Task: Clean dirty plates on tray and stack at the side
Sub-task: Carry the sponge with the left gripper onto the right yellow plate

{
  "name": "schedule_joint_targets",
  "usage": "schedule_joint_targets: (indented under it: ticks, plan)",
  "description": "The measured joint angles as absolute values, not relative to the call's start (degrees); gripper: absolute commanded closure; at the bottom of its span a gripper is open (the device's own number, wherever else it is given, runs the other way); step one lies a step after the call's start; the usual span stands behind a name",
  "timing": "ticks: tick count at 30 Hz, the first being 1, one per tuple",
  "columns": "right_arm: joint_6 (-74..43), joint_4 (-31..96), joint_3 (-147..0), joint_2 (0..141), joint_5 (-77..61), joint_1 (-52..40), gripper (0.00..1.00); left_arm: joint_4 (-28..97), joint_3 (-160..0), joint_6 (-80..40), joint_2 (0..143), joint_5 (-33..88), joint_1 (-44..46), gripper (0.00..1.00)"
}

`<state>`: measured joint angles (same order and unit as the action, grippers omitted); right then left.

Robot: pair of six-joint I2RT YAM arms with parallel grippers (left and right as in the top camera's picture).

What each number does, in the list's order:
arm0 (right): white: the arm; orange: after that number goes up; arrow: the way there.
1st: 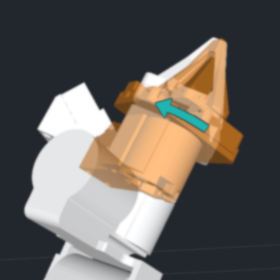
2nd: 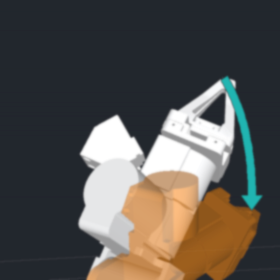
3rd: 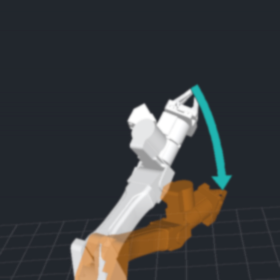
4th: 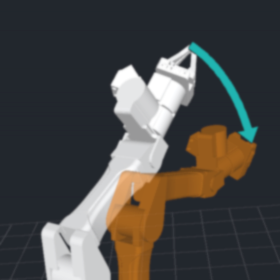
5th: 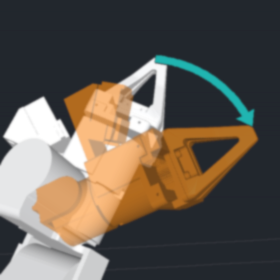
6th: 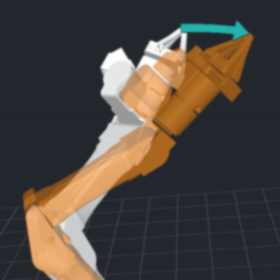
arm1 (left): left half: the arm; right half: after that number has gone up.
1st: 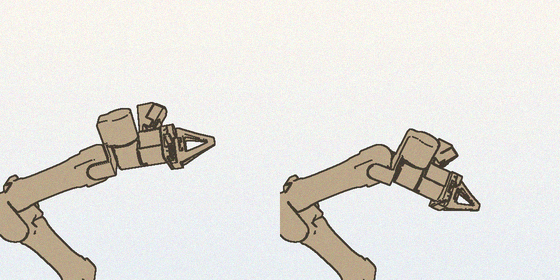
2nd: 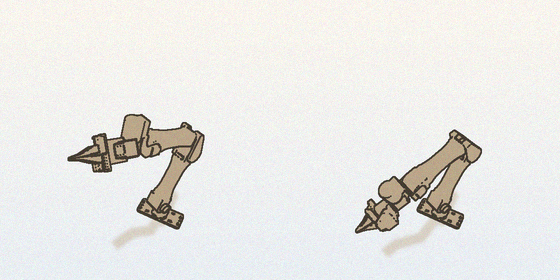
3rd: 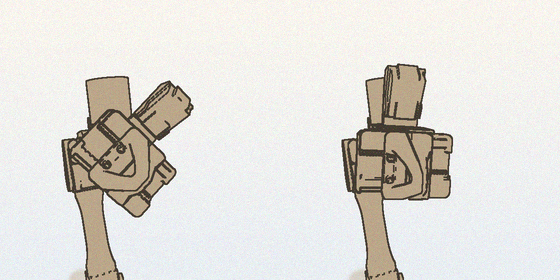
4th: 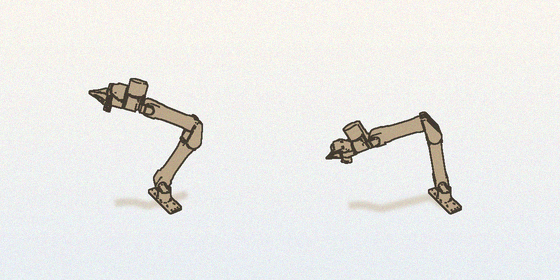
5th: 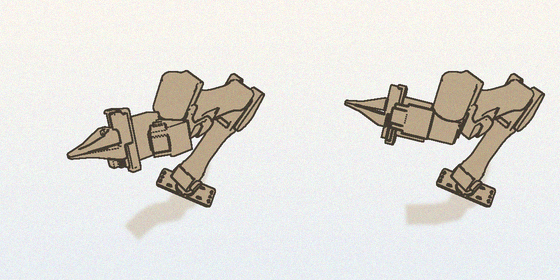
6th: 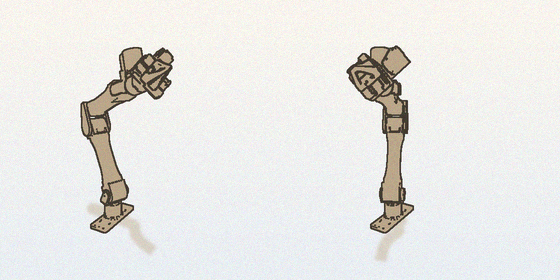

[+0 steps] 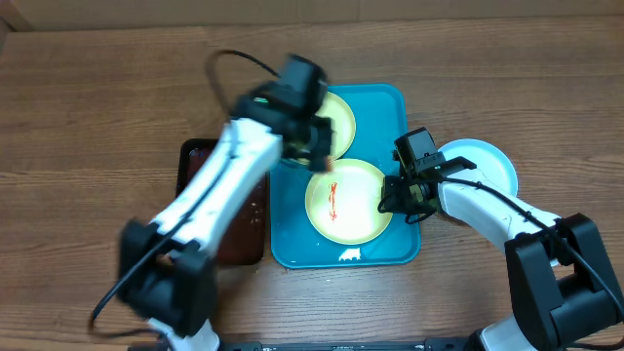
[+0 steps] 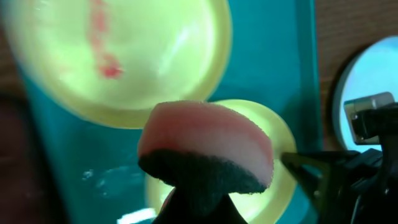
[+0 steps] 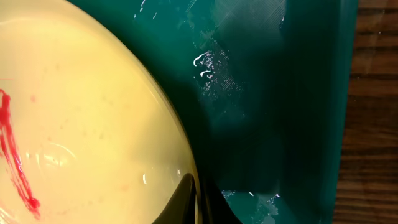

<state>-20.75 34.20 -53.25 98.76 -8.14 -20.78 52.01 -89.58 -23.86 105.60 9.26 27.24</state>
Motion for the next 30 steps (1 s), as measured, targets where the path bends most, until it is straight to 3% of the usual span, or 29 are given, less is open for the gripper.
schedule_joint_targets:
  ticks: [9, 23, 30]
  plan:
    - [-20.7, 35.1, -53.5, 98.9, -8.3, -20.8, 0.96, 48.8, -88.6, -31.5, 122.2, 11.3, 34.5, 0.96]
    - [-20.7, 35.6, -53.6, 99.0, -8.6, -20.9, 0.96, 57.0, -89.3, -36.2, 122.4, 6.6, 29.0, 0.96]
    - [-20.8, 35.5, -53.6, 99.0, -8.6, -20.9, 0.96, 50.5, -89.1, -32.6, 122.6, 11.2, 29.4, 0.96]
